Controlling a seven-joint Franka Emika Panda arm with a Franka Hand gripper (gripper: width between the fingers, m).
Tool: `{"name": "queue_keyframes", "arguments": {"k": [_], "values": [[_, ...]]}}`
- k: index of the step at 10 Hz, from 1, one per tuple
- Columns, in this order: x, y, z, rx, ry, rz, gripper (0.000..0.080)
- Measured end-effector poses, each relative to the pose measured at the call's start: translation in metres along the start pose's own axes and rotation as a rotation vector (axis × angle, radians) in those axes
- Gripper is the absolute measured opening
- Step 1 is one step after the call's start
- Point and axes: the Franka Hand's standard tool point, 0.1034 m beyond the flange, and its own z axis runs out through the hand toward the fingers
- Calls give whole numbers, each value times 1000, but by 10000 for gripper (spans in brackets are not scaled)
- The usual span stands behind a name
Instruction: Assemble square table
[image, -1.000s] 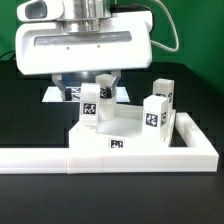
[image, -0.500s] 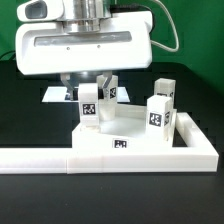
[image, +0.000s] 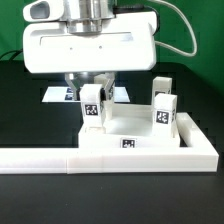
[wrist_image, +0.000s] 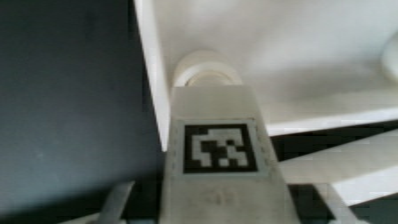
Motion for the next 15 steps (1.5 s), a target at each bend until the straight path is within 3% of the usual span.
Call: {"name": "queue_keyframes", "arguments": {"k": [9,13,14,15], "values": [[-7,-20,4,28,27,789,290],[-8,-22,4,38,19,872,290],[-8,-22,4,37,19,830,470],[-7,-22,4,37,20,784,586]]}}
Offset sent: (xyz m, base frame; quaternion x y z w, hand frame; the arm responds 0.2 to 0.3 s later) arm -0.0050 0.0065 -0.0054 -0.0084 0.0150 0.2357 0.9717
